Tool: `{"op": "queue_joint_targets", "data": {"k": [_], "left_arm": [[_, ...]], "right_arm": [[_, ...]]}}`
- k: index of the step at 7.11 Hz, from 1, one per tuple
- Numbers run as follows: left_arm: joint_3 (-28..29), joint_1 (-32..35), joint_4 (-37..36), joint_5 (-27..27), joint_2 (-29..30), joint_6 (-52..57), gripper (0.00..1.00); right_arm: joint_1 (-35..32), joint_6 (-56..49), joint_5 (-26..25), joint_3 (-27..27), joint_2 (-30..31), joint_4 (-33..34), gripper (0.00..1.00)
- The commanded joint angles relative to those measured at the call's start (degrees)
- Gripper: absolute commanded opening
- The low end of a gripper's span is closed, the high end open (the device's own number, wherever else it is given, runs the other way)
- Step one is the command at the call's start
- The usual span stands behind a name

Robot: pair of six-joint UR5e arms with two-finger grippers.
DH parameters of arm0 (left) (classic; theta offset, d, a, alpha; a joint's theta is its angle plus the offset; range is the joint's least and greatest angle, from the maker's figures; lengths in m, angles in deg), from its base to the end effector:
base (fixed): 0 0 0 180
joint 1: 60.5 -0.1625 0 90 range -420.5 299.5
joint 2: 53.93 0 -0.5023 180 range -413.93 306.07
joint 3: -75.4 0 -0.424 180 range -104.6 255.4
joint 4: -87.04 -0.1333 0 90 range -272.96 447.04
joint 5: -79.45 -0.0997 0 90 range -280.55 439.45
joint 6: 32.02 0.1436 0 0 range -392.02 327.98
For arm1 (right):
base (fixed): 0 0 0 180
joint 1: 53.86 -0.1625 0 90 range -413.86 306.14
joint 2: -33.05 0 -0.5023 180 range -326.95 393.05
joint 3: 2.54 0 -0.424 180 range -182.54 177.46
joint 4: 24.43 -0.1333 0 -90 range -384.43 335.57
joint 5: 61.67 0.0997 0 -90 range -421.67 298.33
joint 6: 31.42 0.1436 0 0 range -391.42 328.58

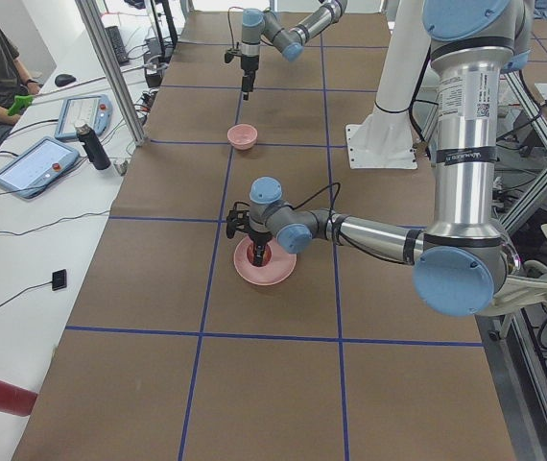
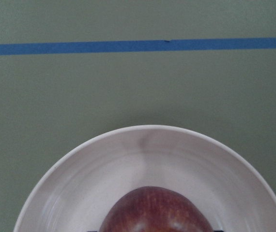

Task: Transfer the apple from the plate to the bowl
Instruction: 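Release the bowl and withdraw the right gripper while the left gripper grasps the red apple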

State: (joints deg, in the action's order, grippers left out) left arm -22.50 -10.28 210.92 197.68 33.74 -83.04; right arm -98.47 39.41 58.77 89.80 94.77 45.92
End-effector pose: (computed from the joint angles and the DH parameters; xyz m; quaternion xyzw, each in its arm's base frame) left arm 0.3074 -0.4714 0.6576 0.0664 0.3942 -0.0075 0.9166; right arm -0.4998 -0.5781 0.3913 0.0147 -0.4735 0.0836 0.8767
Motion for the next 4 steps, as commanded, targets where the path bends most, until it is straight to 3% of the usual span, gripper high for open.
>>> {"op": "queue_joint_targets", "data": {"k": [1,2,3,4], "left_arm": [[-7.6,1.1,-3.9,6.7,-0.5,0.2,0.00],[-14.4,1.7,-13.3,8.3,0.6,-0.4,0.00],[-17.5,1.6,-23.7,8.2,6.8,-1.2,0.00],[-16.9,-0.4,-30.9,7.8,15.9,-6.9,0.00]], "right_arm": [[-1.3,-2.6,1.0,4.5,4.9,0.2,1.00],[-2.4,-4.2,1.0,6.2,7.5,0.3,1.00],[-3.8,-7.9,1.0,7.0,10.3,0.3,1.00],[-5.4,-13.8,1.0,7.5,13.6,0.2,1.00]]}}
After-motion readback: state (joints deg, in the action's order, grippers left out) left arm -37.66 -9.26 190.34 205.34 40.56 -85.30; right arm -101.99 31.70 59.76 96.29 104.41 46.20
